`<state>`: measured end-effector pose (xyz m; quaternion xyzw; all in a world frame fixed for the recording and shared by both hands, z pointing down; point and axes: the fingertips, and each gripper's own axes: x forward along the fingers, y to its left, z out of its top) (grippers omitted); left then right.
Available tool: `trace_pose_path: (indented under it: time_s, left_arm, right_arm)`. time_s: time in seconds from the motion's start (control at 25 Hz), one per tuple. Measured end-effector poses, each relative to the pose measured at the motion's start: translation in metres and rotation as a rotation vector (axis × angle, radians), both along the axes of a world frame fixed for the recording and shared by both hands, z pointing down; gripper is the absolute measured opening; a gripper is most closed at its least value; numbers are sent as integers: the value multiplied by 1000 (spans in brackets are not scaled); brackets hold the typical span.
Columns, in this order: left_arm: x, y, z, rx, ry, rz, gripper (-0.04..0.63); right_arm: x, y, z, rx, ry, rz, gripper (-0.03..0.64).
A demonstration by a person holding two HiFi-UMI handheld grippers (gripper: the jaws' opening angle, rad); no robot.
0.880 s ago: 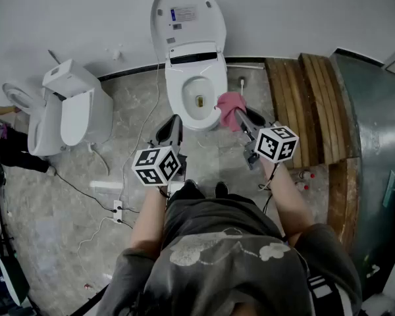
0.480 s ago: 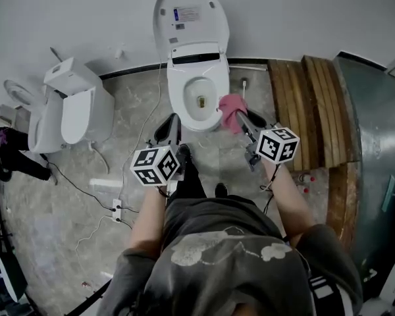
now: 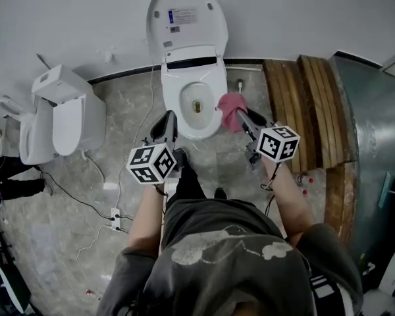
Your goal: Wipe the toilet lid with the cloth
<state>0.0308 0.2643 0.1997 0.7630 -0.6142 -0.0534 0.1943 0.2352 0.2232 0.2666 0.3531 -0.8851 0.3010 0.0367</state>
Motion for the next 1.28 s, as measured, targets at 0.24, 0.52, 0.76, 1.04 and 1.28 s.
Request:
trace_pose_path:
  time_s: [0.24, 0.52, 0.76, 1.04, 1.28]
  left_arm:
    - [-31, -55, 9, -15, 21, 19, 6]
    - [-70, -121, 20, -58, 26, 77, 8]
    - [-105, -174, 23, -72, 54, 123, 6]
    - [-137, -213, 47, -116, 64, 156, 6]
    - [-151, -241, 58, -144, 76, 188, 6]
  right_arm:
    - [-26, -47, 9, -21, 17, 29, 67]
    - [-67, -103, 11, -49, 26, 87, 67]
    - [-108, -150, 4, -55, 33, 128, 67]
    - [-145, -181, 14, -82, 66, 161, 67]
    - [-163, -199, 25, -112, 78, 178, 67]
